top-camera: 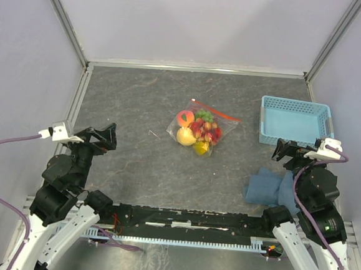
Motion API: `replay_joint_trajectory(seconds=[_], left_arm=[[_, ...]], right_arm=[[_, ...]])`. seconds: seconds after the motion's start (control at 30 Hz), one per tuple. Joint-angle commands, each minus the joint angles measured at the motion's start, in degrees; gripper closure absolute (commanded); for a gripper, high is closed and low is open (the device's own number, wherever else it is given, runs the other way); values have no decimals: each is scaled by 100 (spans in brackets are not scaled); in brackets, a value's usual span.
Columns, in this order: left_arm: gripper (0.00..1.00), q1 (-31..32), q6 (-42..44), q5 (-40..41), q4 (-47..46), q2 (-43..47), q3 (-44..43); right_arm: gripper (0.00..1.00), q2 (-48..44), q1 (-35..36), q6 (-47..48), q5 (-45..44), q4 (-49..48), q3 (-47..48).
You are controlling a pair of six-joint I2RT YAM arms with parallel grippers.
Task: Place the food in the zip-top bag and seal the zipper
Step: Reset both arms
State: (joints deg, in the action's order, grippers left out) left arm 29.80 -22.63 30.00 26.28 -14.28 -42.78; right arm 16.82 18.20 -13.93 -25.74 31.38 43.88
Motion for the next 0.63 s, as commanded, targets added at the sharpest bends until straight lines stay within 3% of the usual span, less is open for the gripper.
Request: replay_joint_trajectory(seconds=[0.0,0.6], left_arm=[[0,-44,119,165,-334,35,15],[0,-125,81,-30,-279,70,-14]], right_arm=[[1,30,-14,-143,-169,-91,-3],[1,45,-23,-136,-191,-70,28]])
